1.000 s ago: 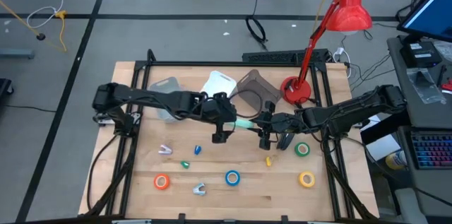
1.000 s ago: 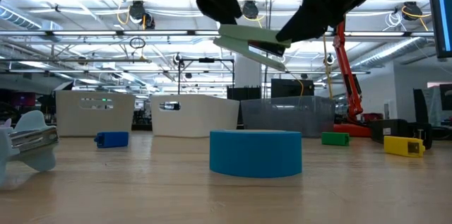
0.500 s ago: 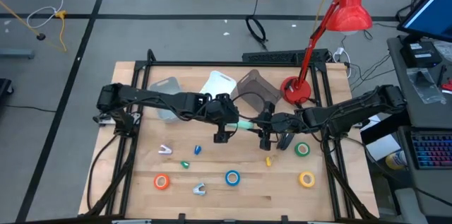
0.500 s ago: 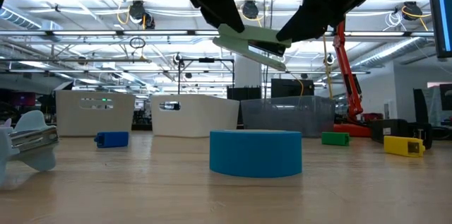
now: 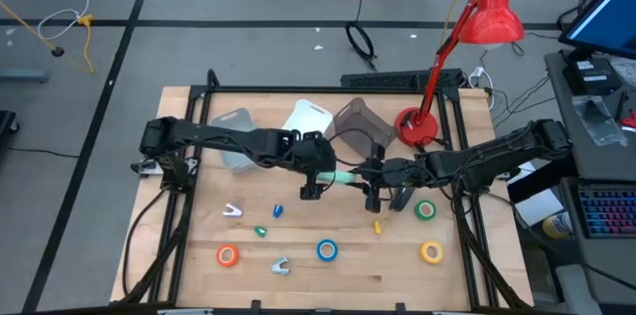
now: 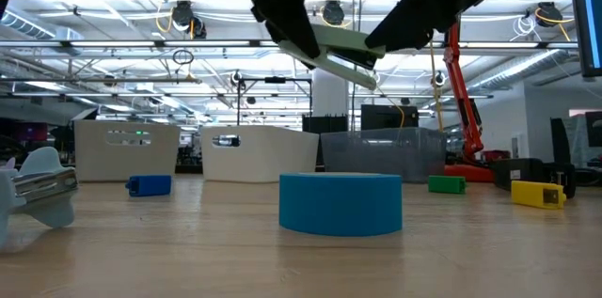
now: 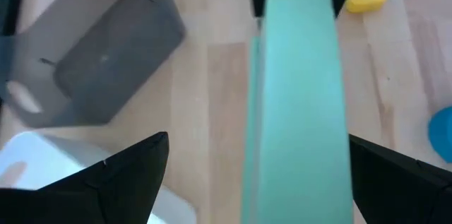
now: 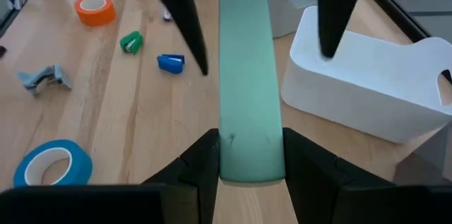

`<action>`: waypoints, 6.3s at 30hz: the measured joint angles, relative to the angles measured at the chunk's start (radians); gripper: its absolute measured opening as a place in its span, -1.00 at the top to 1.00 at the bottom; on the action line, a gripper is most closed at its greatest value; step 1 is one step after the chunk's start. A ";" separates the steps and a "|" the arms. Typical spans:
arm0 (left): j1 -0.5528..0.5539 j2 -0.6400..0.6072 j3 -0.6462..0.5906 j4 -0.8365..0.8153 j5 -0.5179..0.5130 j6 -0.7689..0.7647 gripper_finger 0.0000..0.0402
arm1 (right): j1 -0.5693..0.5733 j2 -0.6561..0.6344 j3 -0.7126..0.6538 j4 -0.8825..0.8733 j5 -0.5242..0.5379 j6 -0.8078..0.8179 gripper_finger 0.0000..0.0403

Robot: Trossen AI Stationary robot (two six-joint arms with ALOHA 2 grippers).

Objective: Pick and place Stapler, Stapler remover, tape
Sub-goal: Put the large light green stapler into the gray bin

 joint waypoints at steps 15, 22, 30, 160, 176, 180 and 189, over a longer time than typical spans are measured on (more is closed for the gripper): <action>0.001 0.018 0.000 0.000 0.061 -0.023 -0.98 | 0.000 0.000 0.000 -0.041 0.000 -0.001 0.38; -0.009 0.018 0.000 0.006 0.012 -0.025 -0.98 | 0.000 0.000 0.000 -0.050 0.000 -0.009 0.38; -0.023 0.018 0.000 0.111 -0.009 -0.070 -0.98 | -0.002 0.000 0.000 -0.051 0.001 -0.024 0.38; 0.049 0.042 0.000 -0.364 -0.131 -0.420 0.36 | -0.003 -0.206 0.000 -0.458 -0.050 0.136 0.16; 0.091 -0.247 -0.001 -0.575 -0.256 -0.546 0.36 | -0.002 -0.252 0.000 -0.479 -0.050 0.187 0.16; 0.094 -0.339 0.000 -0.701 -0.401 -0.625 0.36 | -0.002 -0.252 0.000 -0.474 -0.051 0.187 0.16; 0.161 -0.531 -0.151 -0.706 -0.459 -0.699 0.36 | -0.002 -0.252 0.000 -0.453 -0.051 0.187 0.16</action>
